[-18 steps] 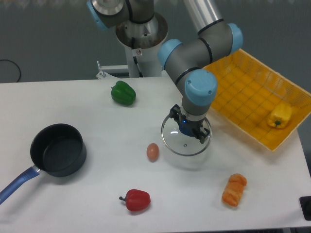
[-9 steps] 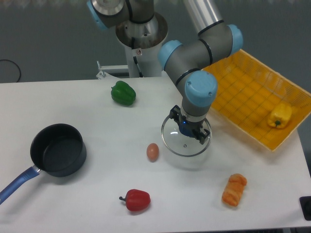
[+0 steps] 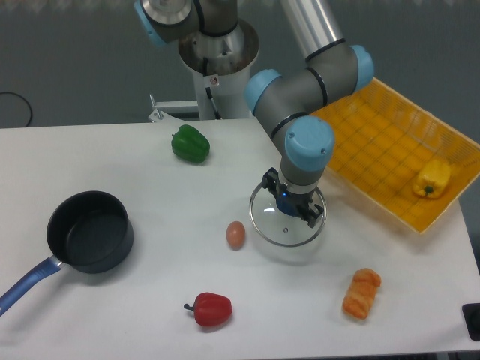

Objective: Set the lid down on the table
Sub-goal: 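Lower the held glass lid down onto the table surface, then keep the lid resting on the table and open the gripper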

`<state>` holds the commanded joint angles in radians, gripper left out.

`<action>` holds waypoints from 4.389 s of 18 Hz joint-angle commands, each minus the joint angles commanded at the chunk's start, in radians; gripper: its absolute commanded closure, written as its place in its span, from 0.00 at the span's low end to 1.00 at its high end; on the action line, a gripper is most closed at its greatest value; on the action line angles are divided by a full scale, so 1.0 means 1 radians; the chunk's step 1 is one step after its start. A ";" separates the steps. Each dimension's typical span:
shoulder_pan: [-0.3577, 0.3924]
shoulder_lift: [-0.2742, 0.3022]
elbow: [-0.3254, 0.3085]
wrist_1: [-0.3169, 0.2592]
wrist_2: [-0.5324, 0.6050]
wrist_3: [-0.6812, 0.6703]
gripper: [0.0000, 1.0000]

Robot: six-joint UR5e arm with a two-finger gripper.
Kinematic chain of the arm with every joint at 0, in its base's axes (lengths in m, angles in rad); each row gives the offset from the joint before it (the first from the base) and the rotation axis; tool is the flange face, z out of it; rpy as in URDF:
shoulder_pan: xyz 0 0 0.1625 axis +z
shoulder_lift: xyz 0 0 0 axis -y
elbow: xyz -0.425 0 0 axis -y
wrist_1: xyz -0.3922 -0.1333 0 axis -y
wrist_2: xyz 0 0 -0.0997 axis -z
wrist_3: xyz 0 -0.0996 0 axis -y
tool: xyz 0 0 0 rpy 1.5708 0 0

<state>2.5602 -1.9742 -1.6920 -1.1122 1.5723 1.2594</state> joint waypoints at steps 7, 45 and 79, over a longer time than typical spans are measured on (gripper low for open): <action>0.000 -0.032 0.000 0.041 0.029 0.011 0.51; 0.000 -0.118 0.009 0.141 0.038 0.069 0.51; -0.005 -0.055 0.000 0.130 0.043 0.069 0.00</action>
<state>2.5556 -2.0296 -1.6919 -0.9817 1.6153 1.3284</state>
